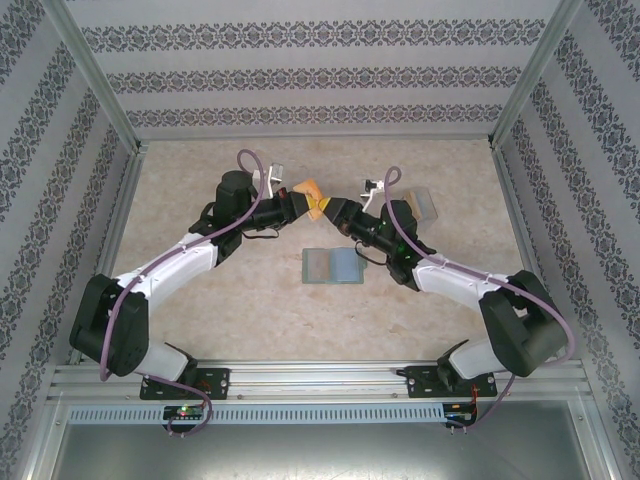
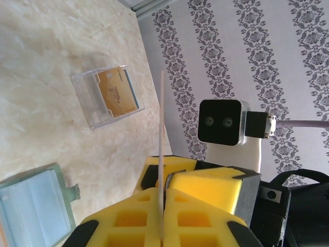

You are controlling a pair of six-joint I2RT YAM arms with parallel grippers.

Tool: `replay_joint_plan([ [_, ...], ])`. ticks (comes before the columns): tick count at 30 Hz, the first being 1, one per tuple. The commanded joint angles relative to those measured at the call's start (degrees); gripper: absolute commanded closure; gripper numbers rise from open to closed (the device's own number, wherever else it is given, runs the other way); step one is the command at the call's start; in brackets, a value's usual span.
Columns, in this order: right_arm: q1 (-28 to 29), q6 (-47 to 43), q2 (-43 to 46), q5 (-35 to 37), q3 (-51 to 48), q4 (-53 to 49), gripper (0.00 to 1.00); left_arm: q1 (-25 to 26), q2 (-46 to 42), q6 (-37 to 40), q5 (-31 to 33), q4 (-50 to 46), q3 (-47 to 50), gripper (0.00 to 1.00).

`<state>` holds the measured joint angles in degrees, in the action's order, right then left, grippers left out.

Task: Put the credit cards into the card holder
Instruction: Pick up the credit card from the storage box.

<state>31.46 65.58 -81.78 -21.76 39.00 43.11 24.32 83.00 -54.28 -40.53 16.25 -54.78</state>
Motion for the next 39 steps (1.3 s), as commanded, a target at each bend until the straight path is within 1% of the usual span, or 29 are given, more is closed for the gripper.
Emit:
replay_joint_plan([
  [1, -1.60, -3.48, 3.24, -2.50, -2.40, 1.12, 0.64, -0.07, -1.95, 4.67, -2.34, -1.95, -1.64, 0.95],
  [2, -2.54, -7.53, 3.75, -4.04, -2.51, 0.59, 0.58, -0.08, -2.12, 6.34, -2.78, -3.94, -2.29, 0.95],
  [4, -5.05, -15.00, 3.35, -11.00, -0.52, -3.61, 0.57, -0.06, -2.09, 9.35, -4.12, -6.86, -2.94, 0.96],
  [6, -7.99, -18.59, 1.03, -23.57, 2.21, -3.69, 0.56, 0.00, -1.18, 12.75, -5.99, -11.94, -4.87, 0.99],
  [8, -10.09, -21.91, -1.13, -33.54, 5.40, -6.39, 0.58, 0.10, -0.15, 15.37, -8.25, -16.29, -7.01, 1.00],
  [9, -11.10, -25.22, -1.70, -36.18, 6.83, -10.83, 0.62, 0.16, -0.03, 16.66, -9.42, -17.35, -7.26, 1.00],
  [11, -12.47, -30.42, -2.03, -39.06, 8.03, -16.33, 0.67, 0.26, -0.38, 19.51, -10.09, -19.53, -7.27, 0.99],
  [14, -13.05, -33.64, -2.41, -42.22, 9.69, -20.94, 0.66, 0.46, -0.63, 23.07, -10.12, -24.44, -8.64, 0.98],
  [16, -12.48, -33.70, -2.20, -43.03, 9.61, -20.55, 0.65, 0.72, 0.11, 24.39, -10.83, -26.60, -9.63, 0.98],
  [17, -12.10, -34.17, -2.15, -43.32, 9.75, -20.94, 0.63, 0.87, 0.62, 24.94, -10.77, -27.44, -9.90, 0.98],
  [20, -11.08, -35.02, -2.94, -45.11, 10.20, -22.08, 0.59, 1.06, 1.88, 25.10, -10.38, -28.03, -10.25, 0.99],
  [23, -10.81, -35.09, -3.99, -45.60, 10.56, -23.02, 0.60, 1.26, 2.62, 25.17, -12.03, -27.55, -10.68, 0.99],
  [28, -10.72, -35.55, -4.05, -46.27, 10.90, -23.32, 0.69, 2.13, 3.07, 26.89, -13.96, -29.31, -11.69, 1.00],
  [31, -10.71, -35.99, -3.24, -47.02, 11.26, -24.19, 0.72, 2.45, 2.13, 28.27, -14.82, -31.11, -10.90, 0.99],
  [34, -10.78, -36.75, -2.51, -47.54, 11.32, -25.44, 0.80, 2.48, 1.90, 29.03, -13.48, -33.03, -10.75, 0.99],
  [37, -11.21, -36.97, -2.58, -47.48, 11.45, -27.17, 0.84, 2.42, 2.42, 28.52, -10.13, -34.75, -11.11, 0.98],
  [38, -11.42, -37.36, -2.77, -47.88, 11.44, -27.95, 0.87, 2.43, 2.73, 28.44, -9.65, -35.01, -11.08, 0.97],
  [39, -11.74, -37.71, -3.09, -48.11, 11.30, -28.76, 0.92, 2.48, 3.08, 28.36, -9.57, -35.10, -11.00, 0.92],
])
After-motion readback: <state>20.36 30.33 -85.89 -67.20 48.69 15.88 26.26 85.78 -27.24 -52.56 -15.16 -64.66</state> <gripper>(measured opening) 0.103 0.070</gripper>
